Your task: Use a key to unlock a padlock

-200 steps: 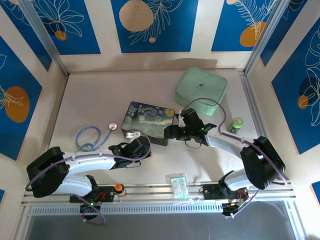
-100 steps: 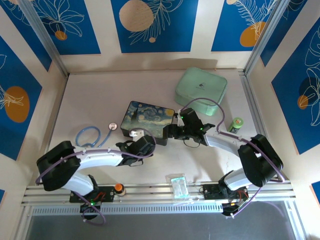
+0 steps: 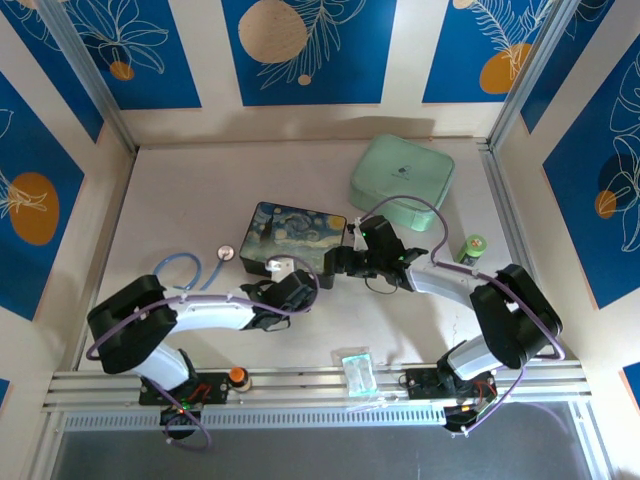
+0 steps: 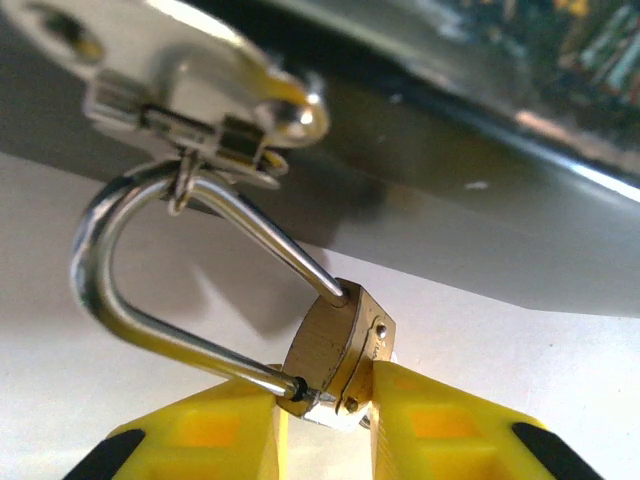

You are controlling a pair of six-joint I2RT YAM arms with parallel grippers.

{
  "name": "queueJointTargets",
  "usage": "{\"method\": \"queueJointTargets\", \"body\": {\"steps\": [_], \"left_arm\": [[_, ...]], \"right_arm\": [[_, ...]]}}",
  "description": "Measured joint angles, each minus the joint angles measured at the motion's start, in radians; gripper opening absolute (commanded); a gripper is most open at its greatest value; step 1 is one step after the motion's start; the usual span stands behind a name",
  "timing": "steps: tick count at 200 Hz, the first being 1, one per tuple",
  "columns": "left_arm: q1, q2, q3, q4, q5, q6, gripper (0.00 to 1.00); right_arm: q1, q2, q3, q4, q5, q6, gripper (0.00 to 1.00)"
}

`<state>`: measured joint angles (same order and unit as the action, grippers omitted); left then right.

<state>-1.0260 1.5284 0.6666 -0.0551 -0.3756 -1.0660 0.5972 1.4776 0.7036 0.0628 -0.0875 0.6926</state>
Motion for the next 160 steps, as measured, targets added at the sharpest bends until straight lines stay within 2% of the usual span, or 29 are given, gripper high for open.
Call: {"method": "queueJointTargets", "body": {"steps": [29, 70, 82, 98, 160], "left_arm": [[0.0, 0.01, 0.003, 0.014, -0.001, 0.002, 0.2], [0.0, 0.005, 0.004, 0.011, -0.011, -0.001, 0.04], [0.0, -0.003, 0.004, -0.005, -0.011, -0.001, 0.03], [-0.001, -0.018, 0.015, -0.055, -0.011, 0.001, 0.0], [-0.001, -0.022, 0.114, -0.325, -0.031, 0.08, 0.0]], "right_arm": [[-0.001, 0.0, -0.007, 0.013, 0.0, 0.005, 0.57], [-0.004, 0.0, -0.019, 0.037, 0.0, 0.01, 0.57], [-0.005, 0.001, -0.022, 0.042, 0.0, 0.013, 0.56], [-0.005, 0.001, -0.026, 0.052, 0.0, 0.015, 0.56], [-0.005, 0.011, -0.025, 0.069, -0.003, 0.016, 0.56]]}}
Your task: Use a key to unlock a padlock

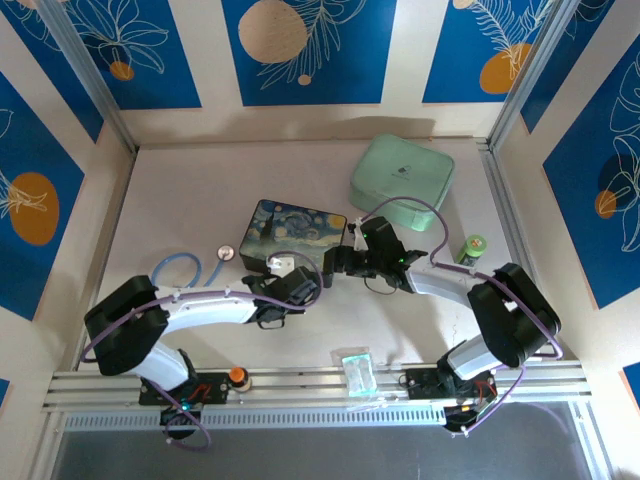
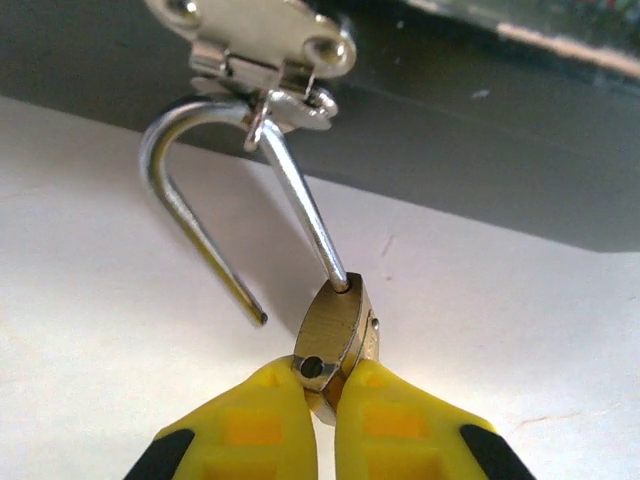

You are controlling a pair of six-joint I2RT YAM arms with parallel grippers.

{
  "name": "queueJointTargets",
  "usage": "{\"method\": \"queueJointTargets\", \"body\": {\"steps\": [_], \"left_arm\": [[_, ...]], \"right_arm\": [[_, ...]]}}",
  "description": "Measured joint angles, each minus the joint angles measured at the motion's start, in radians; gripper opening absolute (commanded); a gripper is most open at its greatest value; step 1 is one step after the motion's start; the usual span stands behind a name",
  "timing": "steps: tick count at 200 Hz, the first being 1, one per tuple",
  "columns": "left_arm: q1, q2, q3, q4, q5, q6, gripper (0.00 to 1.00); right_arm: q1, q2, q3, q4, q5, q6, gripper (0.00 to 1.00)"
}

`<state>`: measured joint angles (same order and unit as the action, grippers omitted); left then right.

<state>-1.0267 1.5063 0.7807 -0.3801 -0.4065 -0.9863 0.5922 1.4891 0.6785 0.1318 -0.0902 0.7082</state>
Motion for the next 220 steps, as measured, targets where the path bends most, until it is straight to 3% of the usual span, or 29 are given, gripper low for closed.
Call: {"method": "queueJointTargets", "body": {"steps": [83, 117, 137, 168, 202, 220], "left_arm": [[0.015, 0.037, 0.094, -0.374, -0.179, 0.069, 0.01], [0.016, 0.116, 0.102, -0.407, -0.201, 0.073, 0.02], [0.011, 0.111, 0.099, -0.381, -0.201, 0.08, 0.12], [0.026, -0.018, 0.029, -0.275, -0.192, 0.175, 0.38], [0.177, -0.27, -0.104, -0.107, -0.076, 0.341, 0.53], [0.243, -0.36, -0.174, -0.011, -0.005, 0.426, 0.55]], "right_arm": [[-0.001, 0.006, 0.0, 0.014, -0.001, 0.0, 0.56], [-0.001, 0.006, -0.001, 0.014, -0.001, 0.0, 0.56], [-0.002, 0.006, -0.002, 0.015, -0.003, 0.0, 0.56], [-0.01, 0.004, -0.013, 0.029, -0.016, -0.001, 0.59], [-0.026, -0.006, -0.014, 0.006, -0.024, -0.013, 0.63], [-0.035, -0.019, -0.013, -0.018, -0.024, -0.021, 0.64]]}}
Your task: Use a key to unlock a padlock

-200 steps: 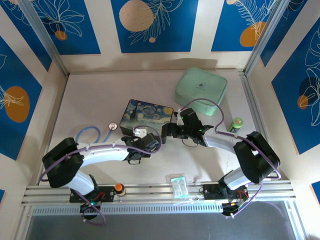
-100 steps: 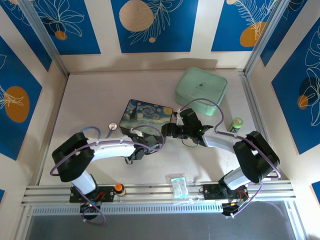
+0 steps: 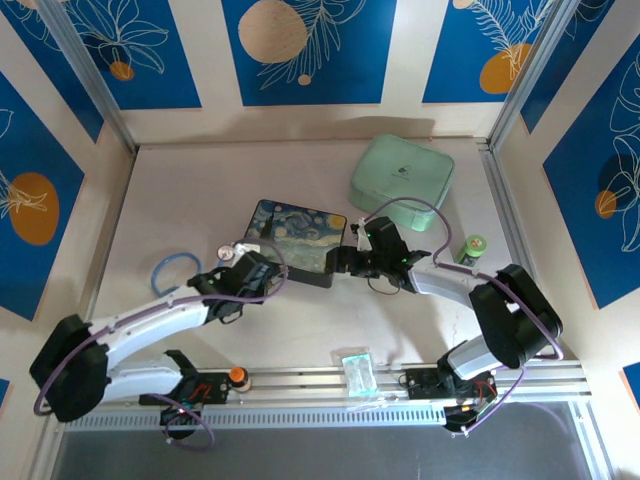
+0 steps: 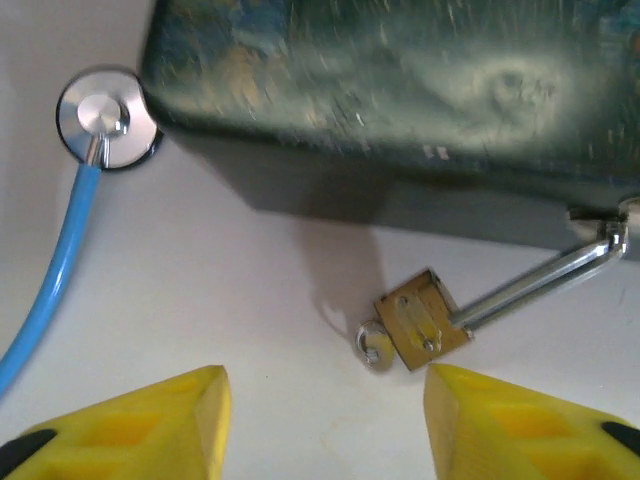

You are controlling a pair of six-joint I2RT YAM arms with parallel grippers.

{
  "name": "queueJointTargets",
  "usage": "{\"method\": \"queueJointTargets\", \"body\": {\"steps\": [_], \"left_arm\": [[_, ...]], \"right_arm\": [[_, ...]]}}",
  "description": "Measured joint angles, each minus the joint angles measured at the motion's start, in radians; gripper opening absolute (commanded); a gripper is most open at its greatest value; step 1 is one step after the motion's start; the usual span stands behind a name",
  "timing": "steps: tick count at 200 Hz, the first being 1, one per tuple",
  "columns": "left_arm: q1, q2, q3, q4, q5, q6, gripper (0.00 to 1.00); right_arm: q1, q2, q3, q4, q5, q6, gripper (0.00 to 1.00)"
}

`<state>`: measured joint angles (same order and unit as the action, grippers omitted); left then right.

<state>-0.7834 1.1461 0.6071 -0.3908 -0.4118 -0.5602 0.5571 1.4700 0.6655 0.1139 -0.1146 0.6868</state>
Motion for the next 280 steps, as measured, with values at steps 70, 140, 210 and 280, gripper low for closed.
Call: {"method": "queueJointTargets", "body": {"steps": [70, 140, 210, 280], "left_arm": [[-0.028, 0.037, -0.064, 0.178, 0.116, 0.176, 0.66], [-0.078, 0.24, -0.048, 0.219, 0.004, 0.203, 0.6], [-0.117, 0.353, -0.003, 0.303, -0.064, 0.232, 0.35], [-0.124, 0.325, -0.001, 0.286, -0.021, 0.248, 0.17]], "right_arm": [[-0.006, -0.01, 0.005, -0.029, -0.002, -0.005, 0.64], [-0.005, -0.014, 0.005, -0.037, -0.001, -0.005, 0.64], [-0.005, -0.018, 0.002, -0.04, 0.002, -0.001, 0.64], [-0.006, -0.021, -0.001, -0.035, 0.011, 0.003, 0.63]]}}
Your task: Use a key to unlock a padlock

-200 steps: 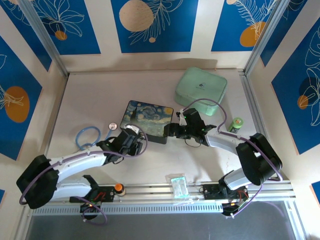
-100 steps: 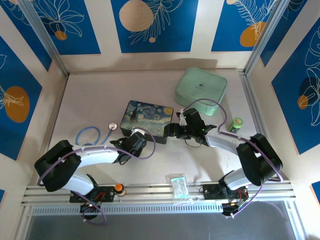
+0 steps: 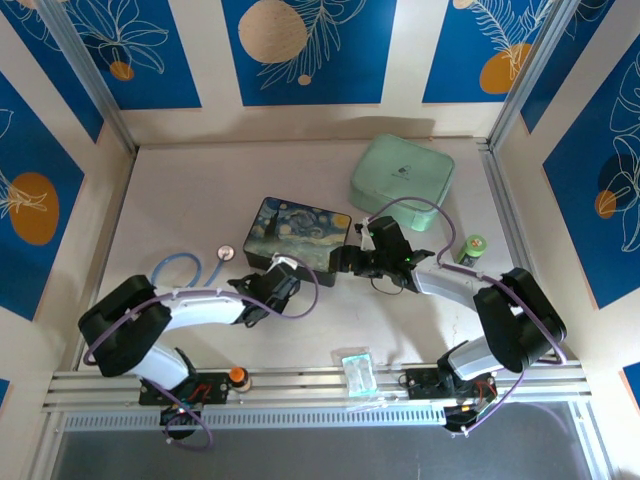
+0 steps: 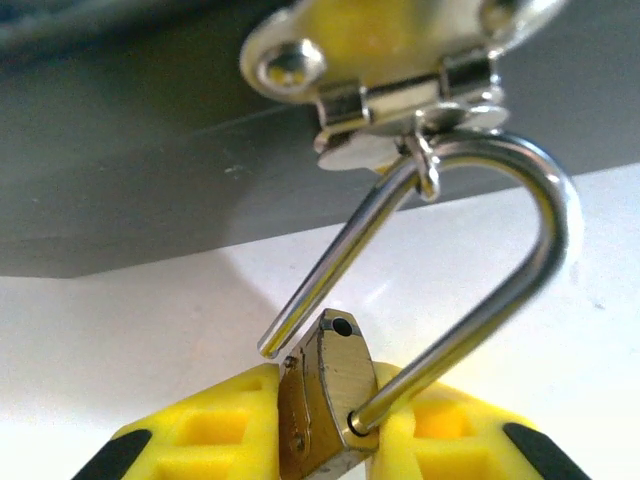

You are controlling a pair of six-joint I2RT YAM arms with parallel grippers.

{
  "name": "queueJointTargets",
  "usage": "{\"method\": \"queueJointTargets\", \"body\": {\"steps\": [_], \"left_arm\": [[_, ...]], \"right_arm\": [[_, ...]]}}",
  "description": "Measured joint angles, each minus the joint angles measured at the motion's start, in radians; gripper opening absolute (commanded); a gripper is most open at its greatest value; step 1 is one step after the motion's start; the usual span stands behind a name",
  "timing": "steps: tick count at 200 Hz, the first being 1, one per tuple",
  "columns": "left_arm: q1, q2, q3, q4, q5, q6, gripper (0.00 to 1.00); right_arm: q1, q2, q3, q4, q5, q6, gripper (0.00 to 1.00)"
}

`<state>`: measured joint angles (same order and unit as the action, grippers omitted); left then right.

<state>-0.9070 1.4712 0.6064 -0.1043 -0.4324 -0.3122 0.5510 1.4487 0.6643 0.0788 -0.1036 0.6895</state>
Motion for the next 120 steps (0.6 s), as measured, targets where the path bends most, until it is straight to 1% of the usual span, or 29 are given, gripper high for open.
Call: {"method": "queueJointTargets", "body": {"steps": [25, 34, 44, 62, 83, 105, 120], "left_arm": [[0.005, -0.037, -0.005, -0.016, 0.116, -0.008, 0.16], [0.007, -0.045, -0.007, -0.015, 0.155, -0.016, 0.13], [0.008, -0.053, -0.011, -0.012, 0.196, -0.024, 0.12], [0.005, -0.058, -0.023, 0.018, 0.323, -0.053, 0.12], [0.013, -0.06, -0.042, 0.066, 0.432, -0.093, 0.14], [0.021, -0.058, -0.055, 0.1, 0.498, -0.125, 0.15], [0.021, -0.051, -0.056, 0.111, 0.513, -0.139, 0.19]], "right_arm": [[-0.005, -0.002, 0.0, 0.0, 0.008, 0.0, 0.63], [-0.008, -0.002, 0.0, 0.001, 0.014, 0.0, 0.63], [-0.011, -0.003, 0.0, 0.002, 0.019, 0.0, 0.63], [-0.011, -0.003, 0.0, 0.003, 0.025, 0.0, 0.63], [-0.011, -0.005, 0.0, 0.0, 0.023, -0.001, 0.63], [-0.011, -0.006, 0.0, -0.001, 0.024, -0.001, 0.63], [-0.011, -0.006, 0.0, -0.001, 0.024, 0.0, 0.63]]}}
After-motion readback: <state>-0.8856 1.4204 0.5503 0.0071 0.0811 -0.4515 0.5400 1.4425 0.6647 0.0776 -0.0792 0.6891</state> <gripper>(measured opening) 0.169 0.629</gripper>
